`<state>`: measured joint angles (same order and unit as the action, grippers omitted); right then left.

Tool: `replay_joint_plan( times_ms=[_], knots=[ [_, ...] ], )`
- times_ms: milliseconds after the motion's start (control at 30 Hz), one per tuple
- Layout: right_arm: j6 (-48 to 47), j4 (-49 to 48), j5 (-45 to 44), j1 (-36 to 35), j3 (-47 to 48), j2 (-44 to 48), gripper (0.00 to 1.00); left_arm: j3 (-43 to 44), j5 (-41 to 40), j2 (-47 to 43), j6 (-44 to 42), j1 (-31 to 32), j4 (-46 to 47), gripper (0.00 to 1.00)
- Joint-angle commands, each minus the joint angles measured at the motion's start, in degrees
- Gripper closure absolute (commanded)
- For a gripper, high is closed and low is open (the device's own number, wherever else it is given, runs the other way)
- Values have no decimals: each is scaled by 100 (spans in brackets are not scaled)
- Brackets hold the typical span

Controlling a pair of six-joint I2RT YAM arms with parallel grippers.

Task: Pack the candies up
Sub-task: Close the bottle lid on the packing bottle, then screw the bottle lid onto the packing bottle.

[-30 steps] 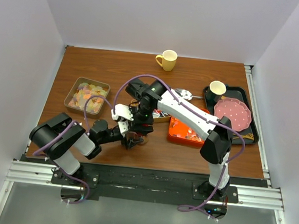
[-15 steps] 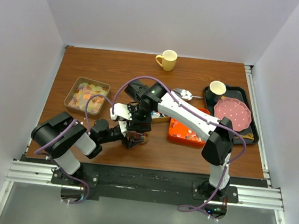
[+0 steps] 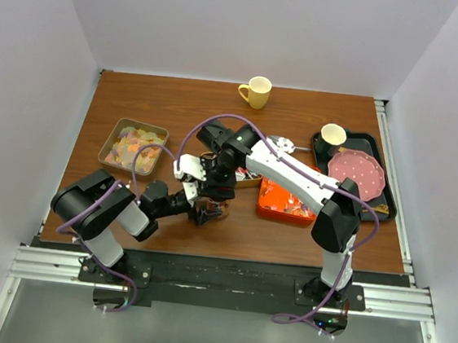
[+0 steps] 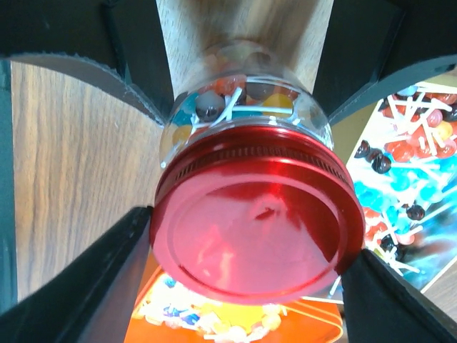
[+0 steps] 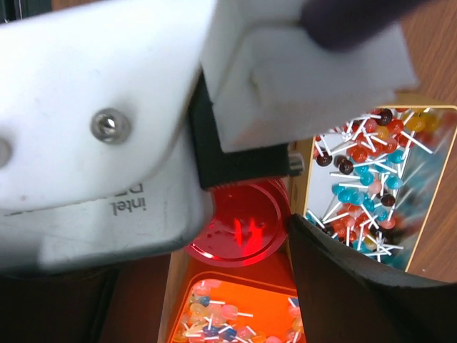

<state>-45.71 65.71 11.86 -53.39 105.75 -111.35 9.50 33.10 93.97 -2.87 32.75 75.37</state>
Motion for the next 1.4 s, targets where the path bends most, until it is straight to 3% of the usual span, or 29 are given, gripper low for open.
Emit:
replay_joint_plan(
  times_ms=[0, 167, 567, 867, 933, 1267, 1367],
  knots=[
    [519, 161, -465, 390, -318, -212, 54, 52, -32, 77, -161, 38, 74, 91],
    [660, 214, -368, 425, -143, -326, 52, 61, -23, 112, -161, 38, 74, 91],
    [792, 109, -228, 425, -284, 61, 30, 210, -234, 217, -91, 38, -154, 94],
    [810, 135, -254, 425, -266, 236, 25, 289, -287, 244, -117, 38, -339, 94],
    [757, 187, -263, 425, -283, 289, 20, 316, -296, 244, -125, 47, -418, 94],
    [731, 91, 114, 601, -950, 1396, 18, 351, -243, 297, -205, 108, -489, 95],
    [766, -365, 378, 697, -1423, 1888, 18, 351, -243, 314, -266, 144, -489, 96]
  ],
)
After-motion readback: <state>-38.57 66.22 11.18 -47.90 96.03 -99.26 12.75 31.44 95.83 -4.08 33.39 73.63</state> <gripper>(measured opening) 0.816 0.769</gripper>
